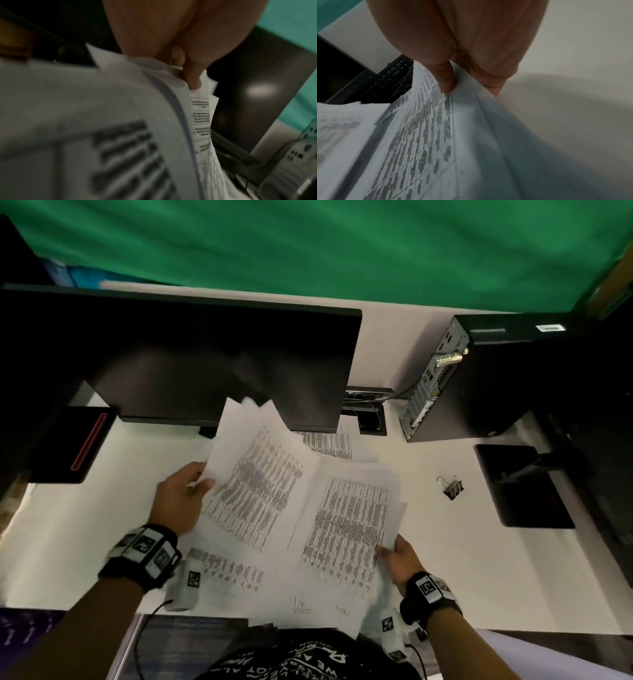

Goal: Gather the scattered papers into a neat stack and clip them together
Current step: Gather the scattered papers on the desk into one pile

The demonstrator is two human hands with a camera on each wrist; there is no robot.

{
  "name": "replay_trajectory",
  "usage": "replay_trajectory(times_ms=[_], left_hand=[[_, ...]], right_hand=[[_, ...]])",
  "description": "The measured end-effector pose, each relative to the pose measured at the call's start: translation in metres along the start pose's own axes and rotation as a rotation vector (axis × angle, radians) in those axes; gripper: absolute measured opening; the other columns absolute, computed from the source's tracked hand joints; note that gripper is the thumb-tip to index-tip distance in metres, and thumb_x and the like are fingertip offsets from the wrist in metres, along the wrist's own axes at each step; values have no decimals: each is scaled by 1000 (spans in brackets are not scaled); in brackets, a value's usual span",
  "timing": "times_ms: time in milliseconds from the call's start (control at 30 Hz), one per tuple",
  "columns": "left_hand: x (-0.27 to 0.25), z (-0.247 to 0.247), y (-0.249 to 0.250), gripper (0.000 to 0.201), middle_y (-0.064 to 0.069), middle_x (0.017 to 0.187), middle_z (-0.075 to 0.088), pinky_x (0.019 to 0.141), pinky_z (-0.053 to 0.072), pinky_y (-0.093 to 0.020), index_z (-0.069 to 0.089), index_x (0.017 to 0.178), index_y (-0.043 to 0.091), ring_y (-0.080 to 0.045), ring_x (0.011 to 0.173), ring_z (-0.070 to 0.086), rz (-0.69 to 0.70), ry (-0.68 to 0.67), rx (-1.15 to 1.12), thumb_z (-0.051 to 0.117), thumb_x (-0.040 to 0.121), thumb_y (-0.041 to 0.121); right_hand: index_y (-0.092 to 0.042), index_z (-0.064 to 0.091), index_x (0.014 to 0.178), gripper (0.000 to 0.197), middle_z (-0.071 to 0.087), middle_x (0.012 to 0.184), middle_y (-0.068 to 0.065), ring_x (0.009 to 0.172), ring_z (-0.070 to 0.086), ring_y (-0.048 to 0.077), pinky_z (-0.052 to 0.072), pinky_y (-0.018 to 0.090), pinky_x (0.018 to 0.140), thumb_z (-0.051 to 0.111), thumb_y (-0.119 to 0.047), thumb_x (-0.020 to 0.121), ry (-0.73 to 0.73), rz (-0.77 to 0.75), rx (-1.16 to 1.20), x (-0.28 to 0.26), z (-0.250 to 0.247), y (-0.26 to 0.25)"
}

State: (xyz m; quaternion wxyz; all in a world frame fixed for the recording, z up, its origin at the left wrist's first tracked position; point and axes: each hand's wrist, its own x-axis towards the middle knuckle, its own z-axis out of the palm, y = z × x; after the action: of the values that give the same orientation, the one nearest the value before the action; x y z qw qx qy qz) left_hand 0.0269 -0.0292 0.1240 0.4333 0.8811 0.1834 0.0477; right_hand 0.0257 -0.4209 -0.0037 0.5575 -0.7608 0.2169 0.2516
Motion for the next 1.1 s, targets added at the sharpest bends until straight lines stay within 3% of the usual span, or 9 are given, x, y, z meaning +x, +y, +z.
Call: replay_trajectory(times_ms=[100, 233, 333, 467, 667, 833, 933, 1033, 1100], left_hand=[[-2, -24, 15, 15, 5, 91, 73, 83, 50, -32, 69, 92, 25, -17, 87, 68, -5, -14, -96, 66, 88, 11], [-12, -46, 38, 14, 3, 86, 74, 69, 52, -28, 68, 86, 23, -10, 72, 69, 16, -11, -292, 69, 85, 9], [-12, -44, 41, 11, -2, 92, 74, 71, 54, -34, 66, 89, 18, -17, 77, 70, -13, 50, -424, 69, 85, 8], [-10, 0, 30, 22, -3, 95, 72, 81, 55, -36, 66, 104, 9, -11, 78, 69, -152, 43, -407, 73, 83, 9], [-28, 74, 0, 40, -5, 97, 74, 87, 55, -50, 68, 102, 13, -28, 90, 70, -485, -126, -389, 87, 66, 17], [-36, 89, 6, 28, -3, 105, 70, 93, 46, -39, 65, 110, 10, -26, 104, 61, -539, -208, -481, 68, 88, 27], [-35, 89, 10, 35, -8, 124, 64, 99, 40, -41, 55, 131, 12, -27, 115, 56, -574, -340, -587, 53, 96, 10], [-34, 90, 15, 47, -5, 122, 64, 102, 42, -44, 48, 137, 15, -27, 118, 56, -484, -384, -633, 48, 94, -5], [-33, 89, 25, 51, 6, 115, 63, 100, 45, -41, 44, 137, 21, -17, 109, 59, -359, -315, -534, 51, 93, -5]], right_hand=[[-17, 53, 122, 28, 65, 89, 4, 76, 58, 22, 52, 35, 69, 49, -3, 98, 40, -14, -28, -1, -1, 0], [-13, 55, 120, 24, 66, 85, 6, 72, 58, 22, 51, 33, 64, 49, -4, 98, 62, -25, -16, -5, -6, 0], [-13, 57, 116, 21, 67, 88, 7, 74, 59, 23, 52, 34, 67, 50, -4, 98, 83, -16, 25, -9, -7, 3], [-14, 64, 117, 23, 73, 106, 6, 97, 68, 30, 53, 51, 94, 56, -8, 96, 39, 14, 130, -13, -2, 4], [-14, 65, 120, 28, 73, 115, 12, 106, 68, 36, 52, 56, 96, 54, 0, 98, -45, 2, 345, -18, 0, -5], [-13, 60, 128, 33, 69, 123, 12, 113, 65, 36, 48, 57, 101, 50, 0, 99, -82, -29, 397, -26, -5, -16], [-9, 54, 137, 38, 67, 128, 14, 116, 63, 37, 45, 59, 104, 48, 0, 100, -67, -13, 429, -25, -5, -18], [-17, 53, 139, 37, 68, 127, 9, 115, 64, 35, 47, 57, 102, 48, -17, 102, -21, -5, 406, -23, -1, -34], [-25, 50, 142, 52, 65, 132, 4, 120, 61, 31, 46, 57, 105, 51, -50, 96, 1, 18, 381, -20, 1, -43]])
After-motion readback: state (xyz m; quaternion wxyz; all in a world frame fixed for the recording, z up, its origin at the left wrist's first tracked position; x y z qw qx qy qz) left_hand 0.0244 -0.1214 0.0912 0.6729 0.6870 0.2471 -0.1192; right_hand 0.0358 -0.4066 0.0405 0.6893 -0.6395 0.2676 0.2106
